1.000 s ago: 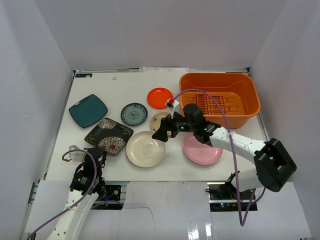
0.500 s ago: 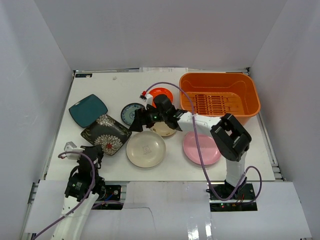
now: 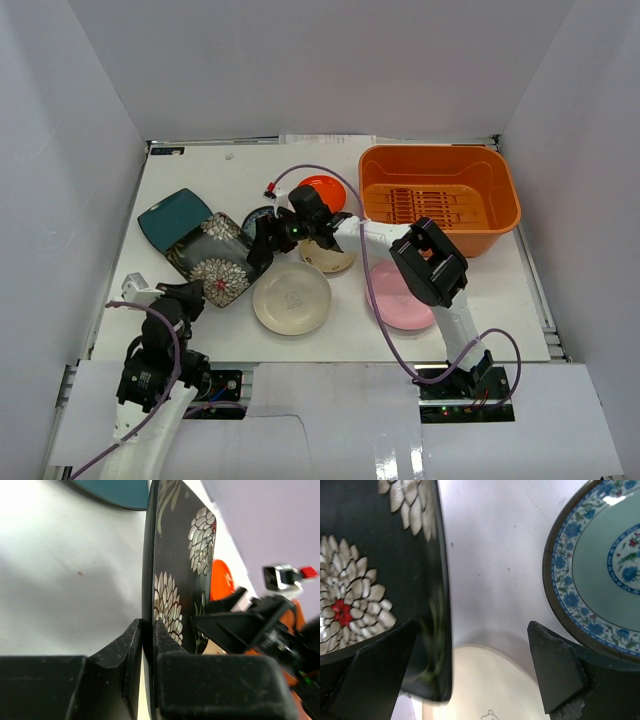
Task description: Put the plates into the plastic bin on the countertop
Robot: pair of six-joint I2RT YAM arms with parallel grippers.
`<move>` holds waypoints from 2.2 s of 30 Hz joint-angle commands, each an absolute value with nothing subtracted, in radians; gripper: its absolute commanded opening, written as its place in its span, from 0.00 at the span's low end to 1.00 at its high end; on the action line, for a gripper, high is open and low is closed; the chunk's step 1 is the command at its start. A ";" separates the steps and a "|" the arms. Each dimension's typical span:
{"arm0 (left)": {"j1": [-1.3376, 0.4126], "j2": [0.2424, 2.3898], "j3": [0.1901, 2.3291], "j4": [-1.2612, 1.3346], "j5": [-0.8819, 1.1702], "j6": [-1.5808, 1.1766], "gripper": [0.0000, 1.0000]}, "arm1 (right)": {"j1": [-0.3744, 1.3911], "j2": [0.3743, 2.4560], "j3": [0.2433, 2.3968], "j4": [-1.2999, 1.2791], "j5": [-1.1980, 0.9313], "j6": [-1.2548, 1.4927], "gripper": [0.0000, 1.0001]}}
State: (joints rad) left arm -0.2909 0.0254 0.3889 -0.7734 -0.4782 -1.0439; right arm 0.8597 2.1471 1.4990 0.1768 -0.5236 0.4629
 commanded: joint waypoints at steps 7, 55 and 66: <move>-0.295 0.097 0.572 -0.555 -0.322 -0.985 0.00 | 0.841 2.065 1.476 0.313 -0.614 0.541 0.54; 0.328 1.216 0.816 -0.353 -0.018 -0.756 0.85 | -0.207 1.457 1.138 -0.067 -0.377 0.357 0.08; 0.462 1.491 0.833 -0.296 -0.021 -0.690 0.85 | -0.164 1.563 1.141 -0.100 -0.281 0.302 0.29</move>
